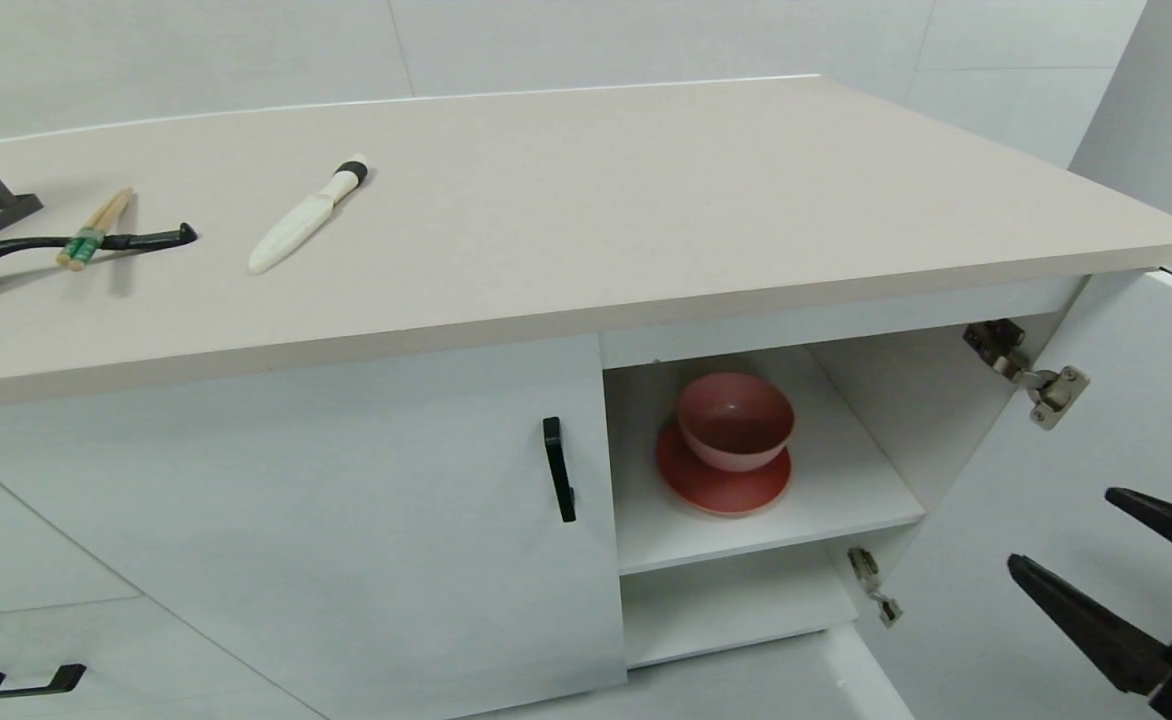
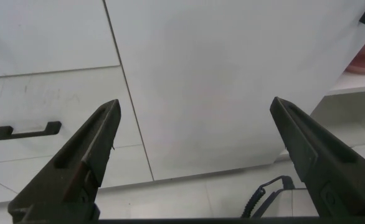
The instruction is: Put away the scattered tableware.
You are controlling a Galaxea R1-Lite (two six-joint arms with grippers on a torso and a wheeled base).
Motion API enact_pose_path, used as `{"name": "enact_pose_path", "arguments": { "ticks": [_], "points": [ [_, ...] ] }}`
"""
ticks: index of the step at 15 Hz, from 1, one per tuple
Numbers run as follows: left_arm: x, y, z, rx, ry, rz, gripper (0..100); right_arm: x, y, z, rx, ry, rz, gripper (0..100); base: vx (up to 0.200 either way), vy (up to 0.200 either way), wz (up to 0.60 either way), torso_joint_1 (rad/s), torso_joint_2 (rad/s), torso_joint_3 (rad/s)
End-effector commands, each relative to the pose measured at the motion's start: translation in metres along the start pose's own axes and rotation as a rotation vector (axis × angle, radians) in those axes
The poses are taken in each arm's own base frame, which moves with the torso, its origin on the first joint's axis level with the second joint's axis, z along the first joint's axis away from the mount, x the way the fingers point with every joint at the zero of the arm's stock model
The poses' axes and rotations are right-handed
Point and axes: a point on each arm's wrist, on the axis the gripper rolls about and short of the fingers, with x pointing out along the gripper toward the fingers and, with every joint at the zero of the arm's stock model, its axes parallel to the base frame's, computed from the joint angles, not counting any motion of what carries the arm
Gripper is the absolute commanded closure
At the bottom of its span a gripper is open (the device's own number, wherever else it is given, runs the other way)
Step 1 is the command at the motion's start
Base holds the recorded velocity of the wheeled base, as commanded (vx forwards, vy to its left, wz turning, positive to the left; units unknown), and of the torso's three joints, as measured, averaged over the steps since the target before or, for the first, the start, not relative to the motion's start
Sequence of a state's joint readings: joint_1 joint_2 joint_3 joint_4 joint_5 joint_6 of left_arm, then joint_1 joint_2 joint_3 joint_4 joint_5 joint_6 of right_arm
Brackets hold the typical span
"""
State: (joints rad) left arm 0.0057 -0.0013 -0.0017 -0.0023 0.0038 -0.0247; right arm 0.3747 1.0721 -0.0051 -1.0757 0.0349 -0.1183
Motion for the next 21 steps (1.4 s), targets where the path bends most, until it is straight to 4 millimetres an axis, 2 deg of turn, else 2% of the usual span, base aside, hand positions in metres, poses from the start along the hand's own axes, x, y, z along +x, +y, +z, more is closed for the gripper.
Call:
{"name": "enact_pose_path", "arguments": {
  "ticks": [1,3,4,8,9,11,15,20,21],
  "points": [
    [0.0,0.0,0.0,0.0,0.002,0.001,0,-0.087,0.002,-0.016,0.033,-0.057,-0.143,0,0.0,0.0,0.0,0.0,0.0,0.0],
    [0.0,0.0,0.0,0.0,0.001,0.001,0,-0.119,0.009,-0.032,0.041,-0.141,-0.195,0,0.0,0.0,0.0,0.0,0.0,0.0],
    [0.0,0.0,0.0,0.0,0.002,0.001,0,-0.124,0.011,-0.037,0.039,-0.148,-0.208,0,0.0,0.0,0.0,0.0,0.0,0.0],
    [0.0,0.0,0.0,0.0,0.002,0.001,0,-0.125,0.011,-0.048,0.059,-0.068,-0.275,0,0.0,0.0,0.0,0.0,0.0,0.0],
    [0.0,0.0,0.0,-0.008,0.002,0.003,0,-0.125,0.01,-0.063,0.071,0.086,-0.393,0,0.0,0.0,0.0,0.0,0.0,0.0],
    [0.0,0.0,0.0,-0.008,0.002,0.004,0,-0.126,0.009,-0.063,0.077,0.091,-0.442,0,0.0,0.0,0.0,0.0,0.0,0.0],
    [0.0,0.0,0.0,-0.001,0.002,0.001,0,-0.126,0.009,-0.063,0.119,0.083,-0.439,0,-0.2,0.0,0.0,0.001,0.0,0.005],
    [0.0,0.0,0.0,-0.001,0.002,0.001,0,-0.129,0.017,-0.066,0.118,0.056,-0.469,0,0.0,0.0,0.0,0.0,0.0,0.0],
    [0.0,0.0,0.0,-0.001,0.002,0.001,0,-0.131,0.021,-0.07,0.078,0.052,-0.415,0,0.0,0.0,0.0,0.0,0.0,0.0]
  ]
}}
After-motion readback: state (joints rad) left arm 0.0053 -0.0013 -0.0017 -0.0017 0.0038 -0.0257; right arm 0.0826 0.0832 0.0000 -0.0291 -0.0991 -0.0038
